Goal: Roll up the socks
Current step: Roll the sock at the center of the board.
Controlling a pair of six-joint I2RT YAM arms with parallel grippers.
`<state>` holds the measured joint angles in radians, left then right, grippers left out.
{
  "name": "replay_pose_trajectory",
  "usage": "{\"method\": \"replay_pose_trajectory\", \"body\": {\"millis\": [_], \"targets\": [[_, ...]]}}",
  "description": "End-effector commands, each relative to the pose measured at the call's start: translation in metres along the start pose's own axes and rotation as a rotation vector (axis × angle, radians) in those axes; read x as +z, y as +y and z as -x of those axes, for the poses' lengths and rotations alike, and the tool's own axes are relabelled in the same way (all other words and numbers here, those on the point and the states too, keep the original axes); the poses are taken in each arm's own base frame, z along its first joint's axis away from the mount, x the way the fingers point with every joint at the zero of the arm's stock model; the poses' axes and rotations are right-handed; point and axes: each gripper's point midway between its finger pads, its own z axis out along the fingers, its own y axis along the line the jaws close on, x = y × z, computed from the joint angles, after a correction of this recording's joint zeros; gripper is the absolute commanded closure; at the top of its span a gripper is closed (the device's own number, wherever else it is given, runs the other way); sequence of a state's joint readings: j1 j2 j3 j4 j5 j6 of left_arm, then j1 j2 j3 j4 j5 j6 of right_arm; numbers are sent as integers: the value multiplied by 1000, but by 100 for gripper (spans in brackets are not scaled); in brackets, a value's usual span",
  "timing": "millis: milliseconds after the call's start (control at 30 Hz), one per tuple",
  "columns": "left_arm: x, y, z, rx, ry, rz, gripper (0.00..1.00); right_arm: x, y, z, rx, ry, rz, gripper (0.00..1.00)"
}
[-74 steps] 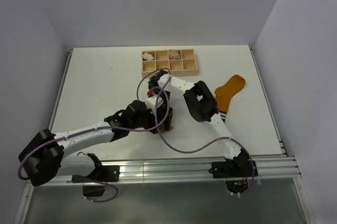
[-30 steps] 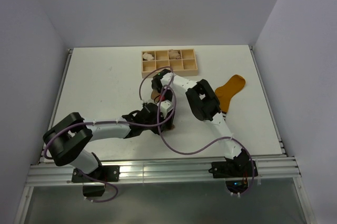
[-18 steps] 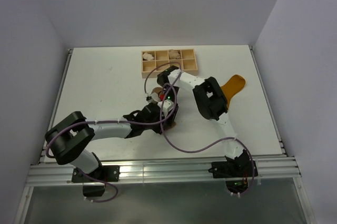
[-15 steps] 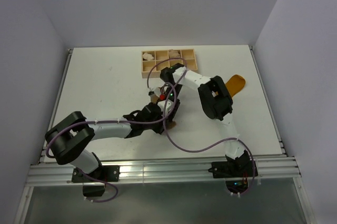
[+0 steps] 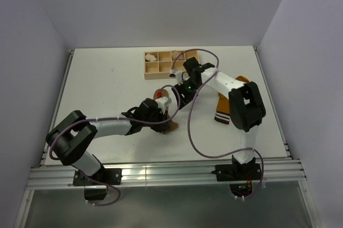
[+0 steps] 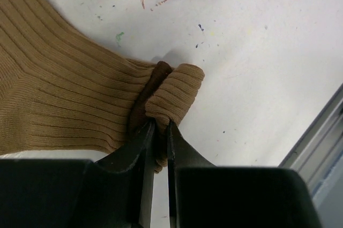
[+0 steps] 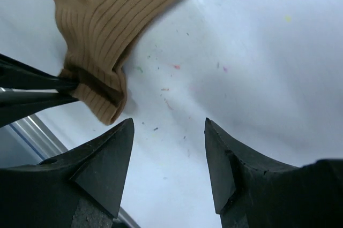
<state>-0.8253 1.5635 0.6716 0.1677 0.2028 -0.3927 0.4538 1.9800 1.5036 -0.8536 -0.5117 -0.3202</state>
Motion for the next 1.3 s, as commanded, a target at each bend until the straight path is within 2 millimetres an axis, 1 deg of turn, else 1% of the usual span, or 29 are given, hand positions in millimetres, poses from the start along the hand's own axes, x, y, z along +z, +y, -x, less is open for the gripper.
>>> {"method": "replay_pose_trajectory", "body": {"millis": [0, 33, 67, 100, 133, 167, 200, 233, 267, 300, 333, 367, 400, 433, 467, 500, 533, 567, 600, 633, 667, 733, 767, 867, 967, 1000, 1167, 1233, 1267], "targets": [[-2, 17, -21, -126, 111, 29, 100, -46, 4, 48, 123, -303, -106, 37], [-2, 12, -16, -166, 104, -1, 100, -42, 7, 39, 162, -304, -100, 37], [-1, 10, -9, -188, 80, -19, 100, -45, 9, 45, 185, -354, -100, 37], [-1, 14, -3, -227, 65, -24, 100, -57, 17, 47, 234, -407, -95, 37], [-2, 13, 2, -279, 53, -39, 100, -50, 16, 34, 279, -397, -102, 37], [-2, 11, 3, -311, 57, -67, 100, -53, 17, 39, 290, -452, -108, 36], [-3, 14, 13, -340, 21, -82, 100, -64, 22, 40, 349, -505, -109, 36], [-3, 14, 15, -398, 12, -88, 100, -57, 22, 25, 390, -501, -112, 36], [-4, 11, 18, -424, 3, -111, 100, -60, 24, 31, 425, -556, -97, 36], [-4, 14, 25, -452, -26, -119, 100, -61, 23, 28, 456, -581, -107, 36], [-4, 11, 28, -510, -37, -130, 100, -62, 24, 17, 492, -604, -115, 36], [-3, 9, 29, -539, -37, -147, 100, -65, 28, 23, 525, -658, -90, 36], [-3, 8, 31, -567, -44, -160, 100, -65, 30, 21, 550, -677, -80, 36], [-3, 5, 37, -620, -71, -186, 100, -62, 30, 12, 583, -687, -80, 36], [-1, 5, 37, -651, -76, -196, 100, -64, 33, 17, 610, -733, -54, 36], [-1, 2, 39, -678, -81, -218, 100, -61, 36, 14, 628, -735, -49, 36], [-1, 0, 43, -733, -99, -240, 100, -52, 36, 5, 656, -718, -44, 36], [2, 1, 43, -760, -108, -250, 100, -53, 40, 12, 668, -750, -12, 37], [2, -1, 38, -834, -96, -264, 100, -45, 43, 7, 684, -735, -1, 37], [2, 0, 37, -864, -104, -272, 100, -42, 43, 6, 698, -736, 6, 39], [3, -1, 41, -879, -133, -298, 100, -40, 45, 9, 719, -751, 26, 39], [3, 2, 36, -950, -142, -302, 100, -28, 48, 3, 745, -731, 45, 43], [4, 3, 35, -960, -153, -306, 100, -28, 49, 6, 768, -740, 62, 44], [4, 7, 33, -983, -169, -285, 99, -13, 54, 0, 804, -703, 80, 45], [1, 9, 37, -985, -206, -276, 99, -1, 56, -8, 842, -674, 67, 46], [1, 9, 39, -986, -213, -275, 99, 5, 56, -14, 858, -659, 67, 46], [2, 6, 46, -983, -230, -278, 98, 16, 55, -19, 915, -641, 81, 46], [5, 6, 45, -988, -223, -278, 98, 23, 55, -23, 934, -625, 80, 46], [6, 6, 45, -989, -220, -280, 98, 24, 55, -22, 944, -631, 87, 46]]}}
